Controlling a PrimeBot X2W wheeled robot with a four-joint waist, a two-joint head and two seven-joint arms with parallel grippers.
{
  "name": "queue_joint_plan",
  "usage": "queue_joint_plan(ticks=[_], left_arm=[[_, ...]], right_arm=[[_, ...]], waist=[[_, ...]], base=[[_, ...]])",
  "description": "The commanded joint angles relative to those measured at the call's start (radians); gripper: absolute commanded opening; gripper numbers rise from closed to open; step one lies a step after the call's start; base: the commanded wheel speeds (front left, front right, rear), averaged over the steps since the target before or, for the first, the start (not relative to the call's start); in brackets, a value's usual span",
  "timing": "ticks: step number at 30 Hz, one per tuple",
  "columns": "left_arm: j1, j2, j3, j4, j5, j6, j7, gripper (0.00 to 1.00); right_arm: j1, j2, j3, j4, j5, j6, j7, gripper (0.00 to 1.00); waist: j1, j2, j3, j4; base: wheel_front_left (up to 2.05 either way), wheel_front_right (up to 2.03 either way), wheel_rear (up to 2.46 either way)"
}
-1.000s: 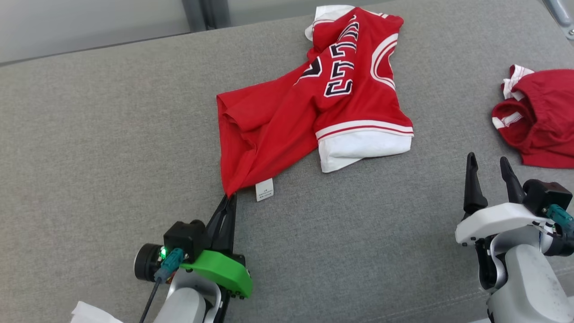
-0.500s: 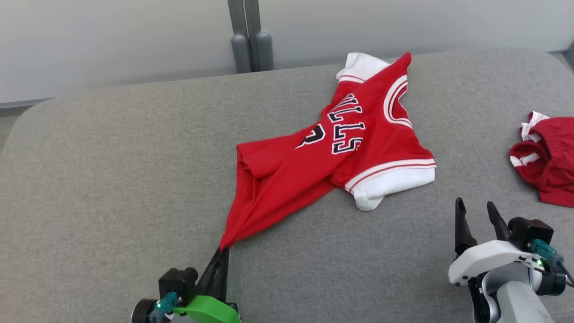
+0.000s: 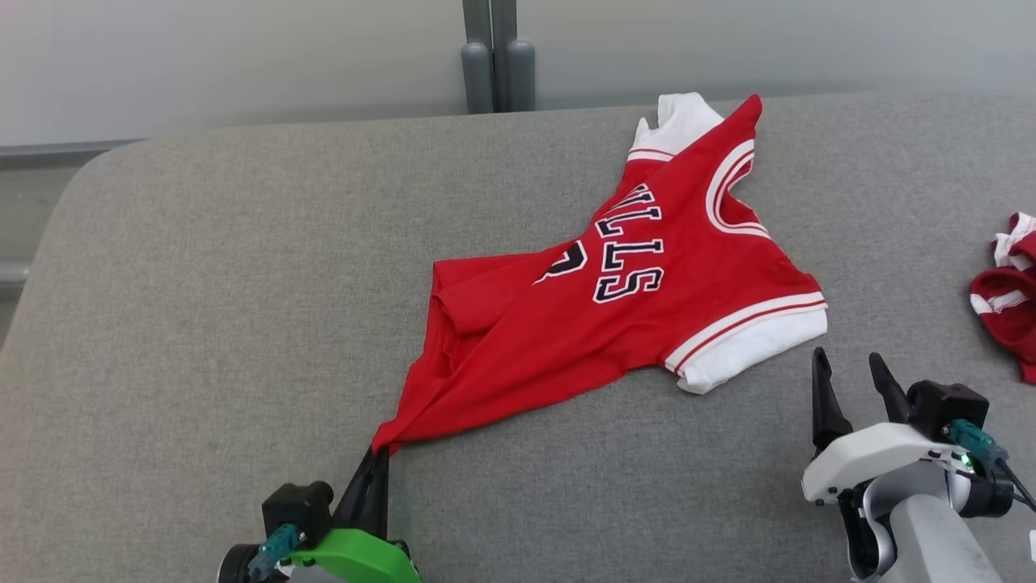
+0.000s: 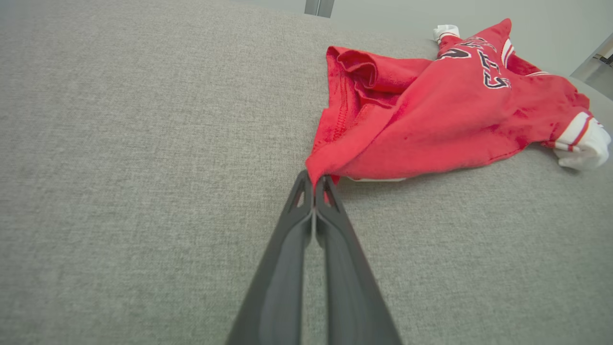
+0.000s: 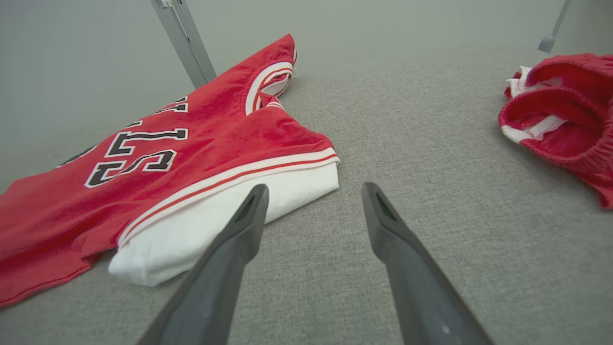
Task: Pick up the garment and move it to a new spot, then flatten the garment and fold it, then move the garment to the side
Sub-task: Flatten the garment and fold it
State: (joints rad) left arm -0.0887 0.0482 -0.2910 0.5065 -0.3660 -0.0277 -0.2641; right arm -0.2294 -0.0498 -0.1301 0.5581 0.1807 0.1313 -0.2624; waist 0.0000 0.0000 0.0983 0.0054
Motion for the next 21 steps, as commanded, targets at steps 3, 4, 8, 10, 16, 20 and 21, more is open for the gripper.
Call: queue_joint_plan(ticks=[3, 4, 8, 10, 16, 20, 21], left_arm=[[-0.040, 0.005, -0.006, -0.017, -0.001, 0.007, 0.000, 1.00], [-0.047, 0.005, -0.010, -0.023, 0.000, 0.009, 0.000, 1.00], [-0.072, 0.005, -0.017, -0.042, 0.008, 0.024, 0.000, 1.00], [-0.086, 0.005, -0.007, -0.065, 0.013, 0.039, 0.000, 1.00], [-0.103, 0.006, 0.037, -0.126, 0.018, 0.076, 0.000, 1.00], [-0.101, 0.004, 0.056, -0.135, 0.035, 0.083, 0.000, 1.00], [-0.102, 0.004, 0.060, -0.134, 0.031, 0.085, 0.000, 1.00]], right_arm=[[-0.042, -0.002, -0.015, 0.008, -0.017, -0.001, -0.003, 1.00], [-0.053, -0.002, -0.022, 0.010, -0.023, -0.001, -0.003, 1.00], [-0.089, -0.002, -0.048, 0.024, -0.045, -0.001, -0.003, 1.00], [-0.108, -0.002, -0.062, 0.033, -0.056, -0.001, -0.003, 1.00], [-0.156, -0.002, -0.106, 0.070, -0.085, -0.001, -0.003, 1.00], [-0.172, -0.002, -0.124, 0.100, -0.098, -0.001, -0.003, 1.00], [-0.175, -0.002, -0.128, 0.108, -0.100, -0.001, -0.003, 1.00]], waist=[[0.0000, 0.0000, 0.069, 0.026], [0.0000, 0.0000, 0.081, 0.031], [0.0000, 0.0000, 0.122, 0.047], [0.0000, 0.0000, 0.142, 0.056], [0.0000, 0.0000, 0.185, 0.082], [0.0000, 0.0000, 0.197, 0.092], [0.0000, 0.0000, 0.200, 0.093]], base=[[0.00, 0.00, 0.00], [0.00, 0.00, 0.00], [0.00, 0.00, 0.00], [0.00, 0.00, 0.00], [0.00, 0.00, 0.00], [0.00, 0.00, 0.00], [0.00, 0.00, 0.00]])
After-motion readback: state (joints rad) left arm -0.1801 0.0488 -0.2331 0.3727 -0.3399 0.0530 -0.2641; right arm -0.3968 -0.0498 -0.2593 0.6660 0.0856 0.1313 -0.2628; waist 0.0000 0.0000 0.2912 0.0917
